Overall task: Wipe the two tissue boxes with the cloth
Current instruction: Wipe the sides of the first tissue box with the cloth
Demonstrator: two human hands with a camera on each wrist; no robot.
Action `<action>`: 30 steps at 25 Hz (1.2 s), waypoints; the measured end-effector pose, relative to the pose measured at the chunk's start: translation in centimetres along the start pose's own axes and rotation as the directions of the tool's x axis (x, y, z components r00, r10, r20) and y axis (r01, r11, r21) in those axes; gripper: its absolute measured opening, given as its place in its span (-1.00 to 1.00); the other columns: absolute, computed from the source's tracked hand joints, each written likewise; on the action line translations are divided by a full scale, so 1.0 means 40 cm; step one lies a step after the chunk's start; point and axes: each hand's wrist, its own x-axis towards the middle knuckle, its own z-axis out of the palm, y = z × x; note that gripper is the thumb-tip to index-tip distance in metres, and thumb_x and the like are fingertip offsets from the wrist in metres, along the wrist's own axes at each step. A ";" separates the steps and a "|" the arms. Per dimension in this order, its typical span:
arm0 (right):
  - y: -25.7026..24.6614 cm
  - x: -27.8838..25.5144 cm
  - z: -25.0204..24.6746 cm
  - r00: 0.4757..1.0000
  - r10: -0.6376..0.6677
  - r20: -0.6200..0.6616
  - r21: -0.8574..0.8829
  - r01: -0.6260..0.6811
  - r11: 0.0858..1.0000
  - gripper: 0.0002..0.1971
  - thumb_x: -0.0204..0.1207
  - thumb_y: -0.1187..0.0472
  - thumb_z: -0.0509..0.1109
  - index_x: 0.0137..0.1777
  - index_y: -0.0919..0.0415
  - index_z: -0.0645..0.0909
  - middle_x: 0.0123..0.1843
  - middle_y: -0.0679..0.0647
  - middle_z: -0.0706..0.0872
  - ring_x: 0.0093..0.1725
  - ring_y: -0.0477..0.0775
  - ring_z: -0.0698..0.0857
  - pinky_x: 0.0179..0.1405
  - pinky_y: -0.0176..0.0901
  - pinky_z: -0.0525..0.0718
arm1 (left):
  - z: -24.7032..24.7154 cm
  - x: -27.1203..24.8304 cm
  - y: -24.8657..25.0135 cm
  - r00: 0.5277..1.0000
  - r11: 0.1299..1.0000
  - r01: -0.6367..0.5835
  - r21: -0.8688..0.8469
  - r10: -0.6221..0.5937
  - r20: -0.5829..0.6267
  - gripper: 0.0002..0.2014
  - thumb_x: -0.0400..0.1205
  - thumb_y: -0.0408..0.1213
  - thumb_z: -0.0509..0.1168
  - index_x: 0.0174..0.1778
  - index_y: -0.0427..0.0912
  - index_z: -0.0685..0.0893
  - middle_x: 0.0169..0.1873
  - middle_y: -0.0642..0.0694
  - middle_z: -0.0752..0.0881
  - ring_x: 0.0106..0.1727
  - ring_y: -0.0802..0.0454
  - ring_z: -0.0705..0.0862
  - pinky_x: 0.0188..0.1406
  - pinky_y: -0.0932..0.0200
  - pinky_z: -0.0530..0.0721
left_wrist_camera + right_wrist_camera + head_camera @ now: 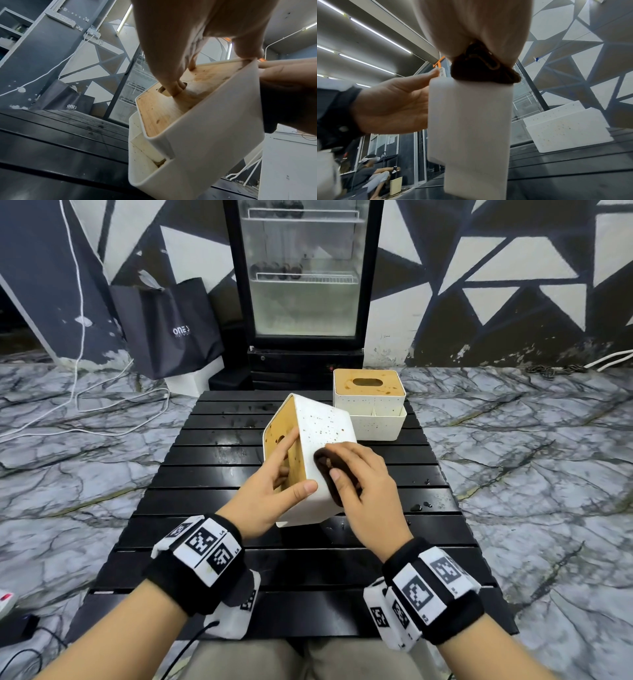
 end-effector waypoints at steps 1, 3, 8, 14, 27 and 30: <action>-0.006 -0.009 0.003 1.000 -0.002 -0.003 0.008 0.002 1.000 -0.63 0.54 0.06 0.17 0.32 0.05 0.54 0.24 -0.15 0.54 0.28 -0.18 0.38 0.32 -0.61 0.19 | 0.002 -0.001 0.000 1.000 1.000 0.000 -0.001 0.000 0.004 -0.09 0.37 0.19 0.39 0.60 0.29 0.06 0.44 0.14 0.48 0.37 0.10 0.56 0.47 -0.08 0.47; -0.022 -0.016 0.011 0.999 -0.040 0.001 0.022 0.040 0.999 -0.61 0.52 0.06 0.14 0.32 0.06 0.54 0.22 -0.18 0.51 0.28 -0.17 0.38 0.33 -0.58 0.20 | 0.007 -0.002 0.002 1.000 1.000 -0.012 -0.003 0.012 0.017 -0.05 0.36 0.25 0.41 0.61 0.28 0.05 0.47 0.13 0.44 0.40 0.10 0.53 0.48 -0.08 0.46; -0.010 0.028 0.004 0.999 -0.037 0.019 0.003 0.037 0.999 -0.66 0.55 0.16 0.21 0.31 0.07 0.55 0.23 -0.12 0.54 0.26 -0.22 0.36 0.31 -0.61 0.18 | 0.004 -0.007 0.003 0.999 1.000 -0.025 0.012 0.024 0.032 -0.11 0.38 0.14 0.39 0.58 0.31 0.06 0.46 0.16 0.42 0.37 0.10 0.54 0.46 0.01 0.47; 0.016 -0.015 0.000 0.999 -0.035 -0.033 -0.026 0.034 0.999 -0.65 0.55 0.14 0.20 0.31 0.11 0.56 0.20 -0.20 0.48 0.27 -0.25 0.35 0.34 -0.59 0.17 | 0.011 -0.014 0.015 0.999 0.999 0.011 -0.035 -0.013 -0.037 -0.24 0.33 0.14 0.30 0.42 0.50 0.09 0.37 0.22 0.49 0.21 0.28 0.61 0.13 0.39 0.57; 0.023 0.060 -0.004 0.998 0.035 -0.057 -0.040 -0.037 0.998 -0.62 0.51 0.16 0.18 0.31 0.13 0.56 0.26 0.01 0.58 0.28 0.00 0.44 0.30 -0.42 0.24 | -0.001 -0.014 0.013 0.999 0.998 0.044 -0.033 -0.044 0.010 -0.10 0.34 0.13 0.35 0.55 0.47 -0.01 0.34 0.32 0.52 0.29 0.29 0.59 0.27 0.28 0.53; 0.011 0.045 0.007 0.997 0.030 -0.078 -0.060 -0.035 0.998 -0.62 0.52 0.18 0.19 0.32 0.15 0.55 0.25 0.04 0.58 0.25 -0.07 0.39 0.28 -0.44 0.21 | -0.004 -0.015 0.019 0.999 0.998 0.045 -0.048 -0.044 0.018 -0.15 0.35 0.08 0.36 0.49 0.54 0.04 0.29 0.37 0.56 0.29 0.27 0.60 0.19 0.42 0.53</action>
